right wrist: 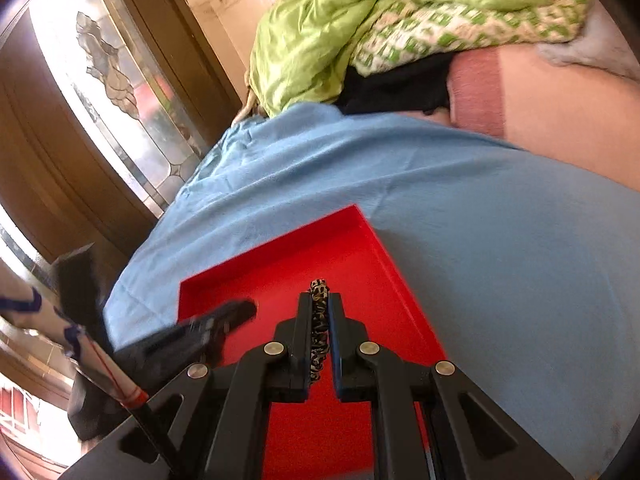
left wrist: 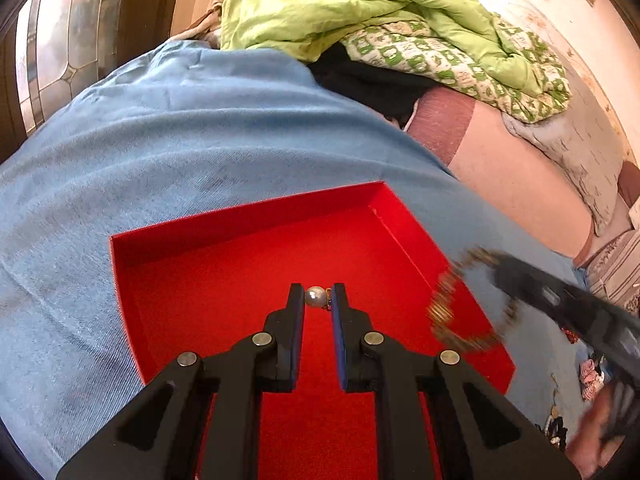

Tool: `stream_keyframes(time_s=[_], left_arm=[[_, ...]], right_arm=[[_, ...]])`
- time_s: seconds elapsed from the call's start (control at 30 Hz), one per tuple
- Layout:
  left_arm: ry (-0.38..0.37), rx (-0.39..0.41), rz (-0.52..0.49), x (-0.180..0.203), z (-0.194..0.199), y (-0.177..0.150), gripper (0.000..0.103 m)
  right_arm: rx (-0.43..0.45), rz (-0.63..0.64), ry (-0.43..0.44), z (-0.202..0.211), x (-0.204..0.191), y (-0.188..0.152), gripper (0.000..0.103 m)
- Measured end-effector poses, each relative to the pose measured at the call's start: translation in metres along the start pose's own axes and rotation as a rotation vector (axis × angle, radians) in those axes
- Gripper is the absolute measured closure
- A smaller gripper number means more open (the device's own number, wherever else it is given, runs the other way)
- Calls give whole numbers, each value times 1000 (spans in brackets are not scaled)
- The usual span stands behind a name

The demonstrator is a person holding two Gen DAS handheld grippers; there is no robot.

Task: Organize jewelry
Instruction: 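Carry the earring and bracelet into the red tray and open both grippers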

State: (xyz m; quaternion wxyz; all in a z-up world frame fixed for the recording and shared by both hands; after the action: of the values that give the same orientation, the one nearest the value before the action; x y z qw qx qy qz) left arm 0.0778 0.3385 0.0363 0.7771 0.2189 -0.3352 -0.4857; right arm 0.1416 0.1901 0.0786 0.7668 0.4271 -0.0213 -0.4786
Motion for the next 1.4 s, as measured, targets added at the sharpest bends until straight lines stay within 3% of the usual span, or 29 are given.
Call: stream_keyframes(time_s=[0.2, 0.4, 0.53, 0.63, 0.9, 1.07, 1.13, 1.2, 1.27, 1.4], left_arm=[[2, -1, 8, 0, -4, 2, 90], [15, -37, 44, -5, -13, 1, 90], [30, -50, 46, -7, -14, -1, 90], [55, -59, 37, -7, -14, -2, 90], [104, -105, -18, -9, -9, -9, 90], [71, -128, -92, 3, -2, -19, 90], [51, -129, -99, 6, 0, -23, 84], [24, -122, -73, 5, 2, -23, 64], [19, -104, -57, 3, 6, -21, 62], [-15, -99, -20, 0, 11, -18, 60]], right_arm=[[-56, -22, 1, -61, -4, 17, 95], [-55, -20, -43, -88, 5, 20, 93], [-71, -34, -29, -99, 13, 14, 93], [-49, -16, -34, -92, 14, 11, 92], [-91, 3, -65, -75, 12, -13, 90], [-92, -75, -74, -47, 17, -44, 90], [-61, -101, -84, -32, 17, -51, 90], [-55, -110, -93, -26, 18, -53, 79], [-42, -115, -126, -21, 22, -50, 63], [-35, -116, -150, -10, 28, -38, 61]])
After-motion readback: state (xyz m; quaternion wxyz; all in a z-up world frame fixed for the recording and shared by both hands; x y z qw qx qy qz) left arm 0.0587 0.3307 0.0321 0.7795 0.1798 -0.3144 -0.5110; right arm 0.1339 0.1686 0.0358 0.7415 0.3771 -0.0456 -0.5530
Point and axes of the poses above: each gripper's, at about its wrist camera, not at the fingertips, and z roughly against the way its jaws point, x to its right, y to its top, the point moved 2 cm from there along -z, roughly the way its jaws point, and after that the axes turned 4 degrees about x, right-handed, at the moved point
